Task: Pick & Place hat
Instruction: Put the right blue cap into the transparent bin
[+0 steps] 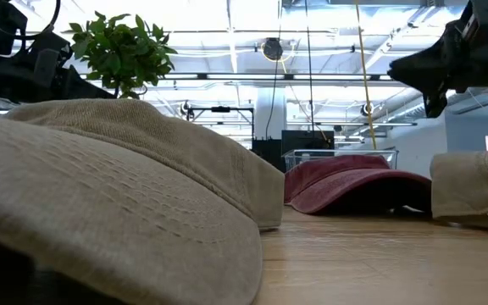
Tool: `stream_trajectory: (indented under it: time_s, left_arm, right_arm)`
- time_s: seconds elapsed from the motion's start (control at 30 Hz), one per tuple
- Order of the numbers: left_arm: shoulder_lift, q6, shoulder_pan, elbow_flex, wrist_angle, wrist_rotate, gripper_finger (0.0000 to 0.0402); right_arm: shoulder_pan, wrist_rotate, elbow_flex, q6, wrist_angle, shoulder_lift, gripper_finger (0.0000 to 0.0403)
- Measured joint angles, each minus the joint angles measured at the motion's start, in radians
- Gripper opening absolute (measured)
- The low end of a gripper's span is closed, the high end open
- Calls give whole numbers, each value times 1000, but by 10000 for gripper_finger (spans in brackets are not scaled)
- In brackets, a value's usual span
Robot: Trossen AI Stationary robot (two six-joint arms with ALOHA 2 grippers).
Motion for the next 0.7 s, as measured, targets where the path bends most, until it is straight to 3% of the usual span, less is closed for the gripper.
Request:
stream_trajectory:
  time_s: [0.27, 0.43, 0.7]
  left_arm:
    - [0, 5, 0, 0, 0, 0, 168]
    - [0, 131, 2, 0, 6, -10, 168]
    - [0, 146, 2, 0, 6, -9, 168]
  right_arm:
    - [0, 27, 0, 4, 74, 0, 55]
    - [0, 26, 0, 0, 76, 3, 55]
    - [0, 26, 0, 9, 90, 71, 55]
